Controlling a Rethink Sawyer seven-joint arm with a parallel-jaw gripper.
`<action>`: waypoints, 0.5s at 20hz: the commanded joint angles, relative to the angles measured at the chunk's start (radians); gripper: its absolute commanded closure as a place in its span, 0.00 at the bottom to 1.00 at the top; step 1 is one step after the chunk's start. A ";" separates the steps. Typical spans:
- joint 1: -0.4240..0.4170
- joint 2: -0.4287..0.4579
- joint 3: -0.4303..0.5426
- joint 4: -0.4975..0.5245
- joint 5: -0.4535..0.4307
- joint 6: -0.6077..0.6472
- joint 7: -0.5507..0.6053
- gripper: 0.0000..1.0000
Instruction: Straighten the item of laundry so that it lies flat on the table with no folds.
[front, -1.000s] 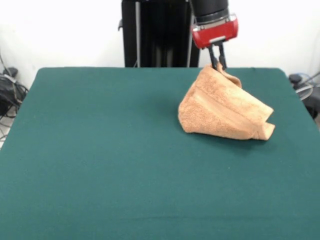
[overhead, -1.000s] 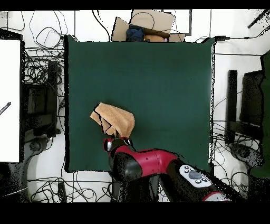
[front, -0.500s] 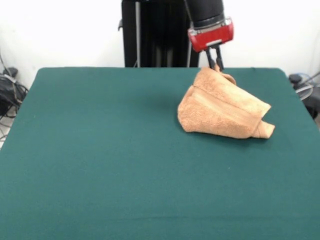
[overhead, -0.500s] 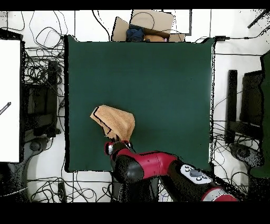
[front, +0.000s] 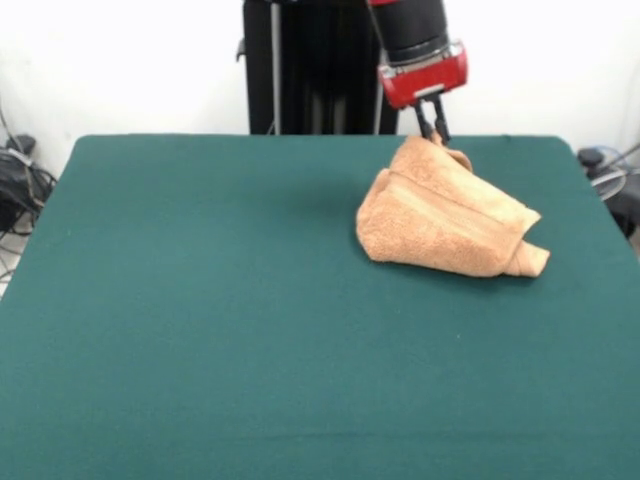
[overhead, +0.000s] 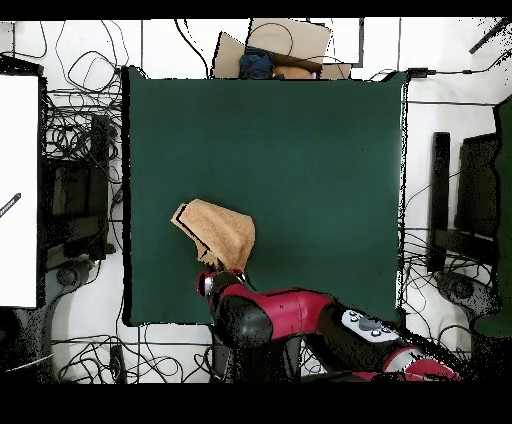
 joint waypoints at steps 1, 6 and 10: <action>0.001 0.044 -0.044 0.006 -0.047 -0.038 0.132 1.00; 0.011 0.019 -0.058 0.025 -0.034 -0.030 0.143 1.00; -0.016 0.015 -0.047 0.033 -0.036 -0.010 0.135 1.00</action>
